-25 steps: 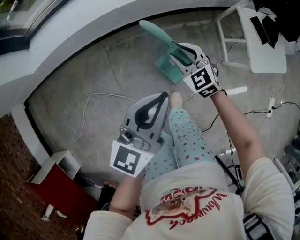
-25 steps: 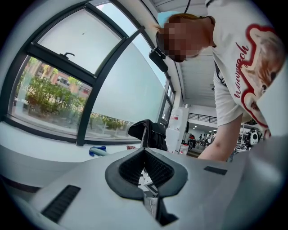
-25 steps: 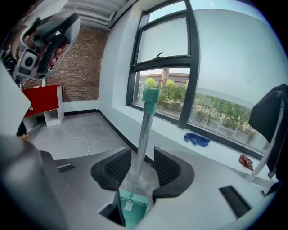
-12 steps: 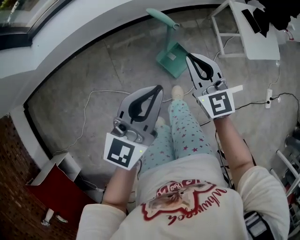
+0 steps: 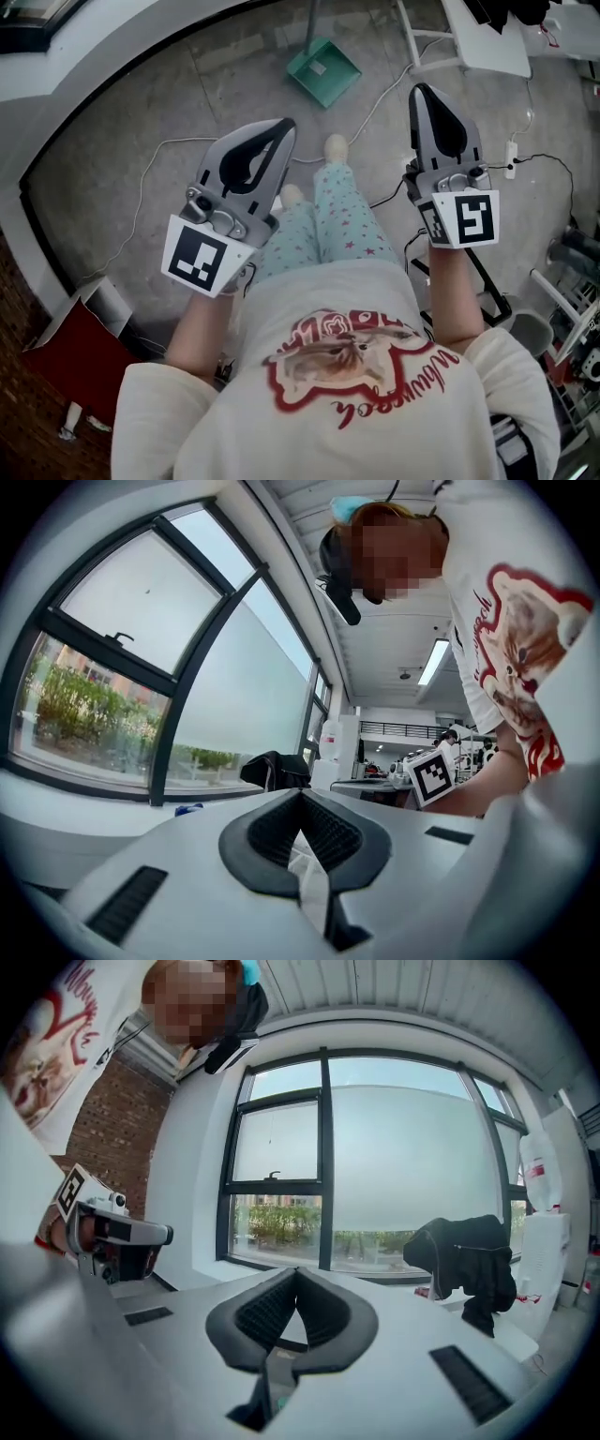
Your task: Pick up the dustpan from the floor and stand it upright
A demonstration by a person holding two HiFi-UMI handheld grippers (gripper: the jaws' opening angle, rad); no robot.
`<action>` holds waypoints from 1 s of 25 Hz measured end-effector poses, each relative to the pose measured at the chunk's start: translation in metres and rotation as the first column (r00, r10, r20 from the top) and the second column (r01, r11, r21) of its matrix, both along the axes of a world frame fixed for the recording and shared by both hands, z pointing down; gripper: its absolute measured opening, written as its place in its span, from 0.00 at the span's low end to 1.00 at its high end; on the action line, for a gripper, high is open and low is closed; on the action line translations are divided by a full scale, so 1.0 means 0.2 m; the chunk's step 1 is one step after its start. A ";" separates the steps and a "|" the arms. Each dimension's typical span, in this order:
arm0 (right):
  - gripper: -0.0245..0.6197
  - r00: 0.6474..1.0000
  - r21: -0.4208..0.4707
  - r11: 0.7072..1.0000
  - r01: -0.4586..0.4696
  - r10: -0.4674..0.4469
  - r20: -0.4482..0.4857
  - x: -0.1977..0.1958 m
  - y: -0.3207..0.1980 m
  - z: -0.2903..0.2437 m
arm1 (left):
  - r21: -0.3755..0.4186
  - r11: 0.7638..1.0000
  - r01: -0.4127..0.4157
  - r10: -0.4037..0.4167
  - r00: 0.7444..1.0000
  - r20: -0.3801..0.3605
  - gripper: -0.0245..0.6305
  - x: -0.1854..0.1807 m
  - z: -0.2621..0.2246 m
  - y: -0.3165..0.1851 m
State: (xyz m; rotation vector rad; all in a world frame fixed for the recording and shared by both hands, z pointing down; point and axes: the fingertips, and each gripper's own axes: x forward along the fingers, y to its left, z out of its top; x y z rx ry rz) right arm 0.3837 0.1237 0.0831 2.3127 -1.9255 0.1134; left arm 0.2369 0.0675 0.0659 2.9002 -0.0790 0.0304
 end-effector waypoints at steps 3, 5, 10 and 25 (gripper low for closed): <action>0.08 1.000 0.010 1.000 -0.010 0.009 0.014 -0.03 0.09 -0.08 | -0.014 1.000 0.018 -0.018 1.000 -0.008 0.04 -0.06 -0.04 0.08; 0.08 1.000 0.033 0.999 0.003 -0.004 0.020 -0.07 0.15 -0.16 | -0.014 0.999 0.037 -0.037 0.999 -0.019 0.04 -0.11 -0.08 0.16; 0.08 0.995 0.062 0.994 0.094 -0.092 -0.027 -0.16 0.27 -0.34 | 0.008 0.996 0.093 -0.092 0.995 -0.033 0.04 -0.21 -0.16 0.34; 0.08 0.929 0.096 0.924 0.369 -0.369 -0.020 -0.03 1.65 -0.57 | 0.098 0.966 0.239 -0.226 0.965 -0.132 0.04 0.19 -0.50 1.70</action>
